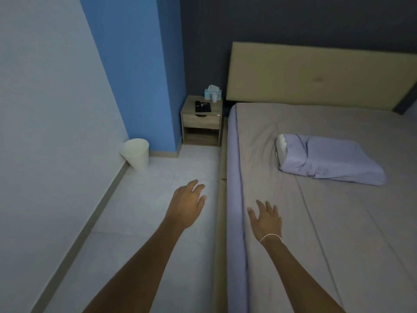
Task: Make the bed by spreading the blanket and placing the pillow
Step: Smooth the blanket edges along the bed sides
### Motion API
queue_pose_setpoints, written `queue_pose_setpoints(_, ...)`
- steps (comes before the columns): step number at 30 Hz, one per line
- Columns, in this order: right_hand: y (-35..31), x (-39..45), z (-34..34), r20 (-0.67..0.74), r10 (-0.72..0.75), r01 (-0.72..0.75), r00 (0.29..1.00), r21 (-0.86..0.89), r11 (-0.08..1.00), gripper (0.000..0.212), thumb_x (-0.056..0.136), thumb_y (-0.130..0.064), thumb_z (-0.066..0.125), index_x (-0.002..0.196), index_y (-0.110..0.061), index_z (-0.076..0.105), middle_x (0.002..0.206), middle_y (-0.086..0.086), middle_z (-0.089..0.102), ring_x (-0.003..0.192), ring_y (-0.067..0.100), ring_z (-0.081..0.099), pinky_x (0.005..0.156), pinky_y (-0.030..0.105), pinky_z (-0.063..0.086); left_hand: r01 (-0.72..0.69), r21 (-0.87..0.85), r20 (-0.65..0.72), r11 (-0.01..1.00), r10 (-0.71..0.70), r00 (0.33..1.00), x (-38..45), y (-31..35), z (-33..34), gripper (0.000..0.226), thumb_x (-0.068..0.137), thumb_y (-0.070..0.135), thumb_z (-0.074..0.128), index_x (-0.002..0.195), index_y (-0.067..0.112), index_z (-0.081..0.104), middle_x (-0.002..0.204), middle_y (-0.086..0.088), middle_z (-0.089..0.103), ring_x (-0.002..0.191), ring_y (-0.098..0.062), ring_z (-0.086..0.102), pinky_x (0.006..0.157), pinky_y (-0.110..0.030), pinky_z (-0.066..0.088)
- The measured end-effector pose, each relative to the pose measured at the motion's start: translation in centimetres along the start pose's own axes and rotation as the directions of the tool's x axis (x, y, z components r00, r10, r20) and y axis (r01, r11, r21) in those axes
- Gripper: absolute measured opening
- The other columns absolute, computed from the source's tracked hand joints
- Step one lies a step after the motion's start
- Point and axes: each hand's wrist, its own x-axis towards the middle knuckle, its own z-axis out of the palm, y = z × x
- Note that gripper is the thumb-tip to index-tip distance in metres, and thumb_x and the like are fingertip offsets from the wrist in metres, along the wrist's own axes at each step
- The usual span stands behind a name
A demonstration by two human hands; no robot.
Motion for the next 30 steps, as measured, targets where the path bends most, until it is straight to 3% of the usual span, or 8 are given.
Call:
queue_pose_setpoints(5, -4.4, 4.0, 0.3, -0.06, -0.005, 0.014, 0.998, 0.163, 0.987, 0.055, 0.096, -0.04, 0.047, 0.144, -0.014, 0.037, 0.151, 0.014, 0.035, 0.139, 0.03, 0.032, 0.114, 0.042, 0.029, -0.087, -0.113, -0.047, 0.99, 0.082, 0.995, 6.5, -3.5, -0.4, 0.038, 0.099, 0.027, 0.041, 0.134, 0.015, 0.051, 0.139, -0.006, 0.051, 0.124, -0.021, 0.051, 0.107, -0.031, 0.037)
queue_pose_setpoints(10, -8.7, 11.6, 1.3, -0.14, 0.023, 0.002, 0.99, 0.176, 0.984, 0.054, 0.096, -0.04, 0.047, 0.142, -0.013, 0.04, 0.148, 0.014, 0.04, 0.136, 0.031, 0.036, 0.112, 0.043, 0.031, -0.075, -0.137, -0.004, 0.988, 0.075, 0.997, 14.3, -8.9, 2.1, 0.041, 0.1, 0.034, 0.039, 0.138, 0.022, 0.046, 0.155, 0.0, 0.029, 0.146, -0.02, 0.016, 0.116, -0.034, 0.022)
queue_pose_setpoints(13, -11.3, 16.1, 1.6, -0.184, 0.033, -0.005, 0.982, 0.149, 0.989, 0.053, 0.096, -0.038, 0.048, 0.142, -0.013, 0.042, 0.146, 0.015, 0.042, 0.134, 0.032, 0.037, 0.111, 0.043, 0.033, -0.069, -0.141, 0.045, 0.988, 0.076, 0.996, 19.1, -11.8, 2.8, 0.044, 0.1, 0.036, 0.038, 0.142, 0.023, 0.041, 0.158, 0.001, 0.021, 0.148, -0.019, 0.009, 0.118, -0.035, 0.017)
queue_pose_setpoints(19, -16.0, 25.6, 2.4, -0.256, 0.175, -0.109, 0.951, 0.252, 0.962, 0.051, 0.096, -0.038, 0.049, 0.14, -0.014, 0.043, 0.145, 0.013, 0.044, 0.134, 0.03, 0.037, 0.112, 0.044, 0.032, -0.139, -0.177, 0.122, 0.974, 0.162, 0.979, 31.1, -17.0, 3.8, 0.047, 0.099, 0.038, 0.038, 0.144, 0.024, 0.037, 0.159, 0.0, 0.02, 0.148, -0.019, 0.008, 0.118, -0.034, 0.018)
queue_pose_setpoints(23, -17.5, 31.7, 2.5, -0.272, 0.238, -0.178, 0.932, 0.228, 0.957, 0.051, 0.096, -0.038, 0.049, 0.139, -0.013, 0.044, 0.144, 0.012, 0.045, 0.134, 0.03, 0.038, 0.111, 0.046, 0.032, -0.191, -0.177, 0.199, 0.966, 0.225, 0.954, 40.4, -17.3, 4.8, 0.048, 0.1, 0.036, 0.038, 0.145, 0.02, 0.035, 0.158, -0.005, 0.02, 0.147, -0.022, 0.011, 0.119, -0.037, 0.019)
queue_pose_setpoints(30, -16.6, 46.3, 2.2, -0.324, 0.334, -0.241, 0.885, 0.294, 0.925, 0.048, 0.094, -0.034, 0.055, 0.135, -0.011, 0.049, 0.138, 0.013, 0.051, 0.129, 0.032, 0.044, 0.109, 0.042, 0.035, -0.335, -0.177, 0.239, 0.926, 0.37, 0.898, 58.2, -15.7, 9.2, 0.044, 0.099, 0.031, 0.042, 0.141, 0.018, 0.041, 0.153, -0.007, 0.032, 0.138, -0.023, 0.033, 0.113, -0.035, 0.027)
